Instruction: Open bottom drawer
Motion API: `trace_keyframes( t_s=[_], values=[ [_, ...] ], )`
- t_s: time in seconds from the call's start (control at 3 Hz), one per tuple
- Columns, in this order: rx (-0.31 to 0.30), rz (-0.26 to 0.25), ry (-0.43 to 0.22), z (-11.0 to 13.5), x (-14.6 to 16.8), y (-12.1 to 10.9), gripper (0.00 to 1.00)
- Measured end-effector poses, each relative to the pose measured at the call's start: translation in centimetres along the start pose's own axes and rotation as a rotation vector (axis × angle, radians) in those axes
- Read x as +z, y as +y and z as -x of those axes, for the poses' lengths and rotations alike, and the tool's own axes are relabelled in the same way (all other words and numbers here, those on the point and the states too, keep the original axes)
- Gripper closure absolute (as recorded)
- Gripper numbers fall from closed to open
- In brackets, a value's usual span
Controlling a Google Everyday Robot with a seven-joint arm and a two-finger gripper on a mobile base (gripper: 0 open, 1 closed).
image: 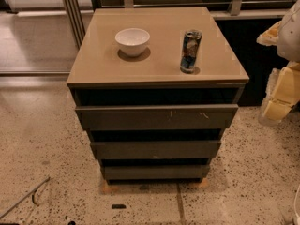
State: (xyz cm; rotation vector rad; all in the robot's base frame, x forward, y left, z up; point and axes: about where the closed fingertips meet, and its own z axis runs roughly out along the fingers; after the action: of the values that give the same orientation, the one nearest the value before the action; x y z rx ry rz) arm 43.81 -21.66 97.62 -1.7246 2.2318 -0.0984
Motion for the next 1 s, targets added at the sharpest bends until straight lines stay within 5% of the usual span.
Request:
trace_keyframes(
  t_s=[0.67, 1.0],
  values=[
    [-0.006, -0.02, -0.008, 0.2, 0.5, 0.1, 0.0],
    [-0.013, -0.017, -0.042, 0.2, 4.0, 1.0, 0.0]
  ],
)
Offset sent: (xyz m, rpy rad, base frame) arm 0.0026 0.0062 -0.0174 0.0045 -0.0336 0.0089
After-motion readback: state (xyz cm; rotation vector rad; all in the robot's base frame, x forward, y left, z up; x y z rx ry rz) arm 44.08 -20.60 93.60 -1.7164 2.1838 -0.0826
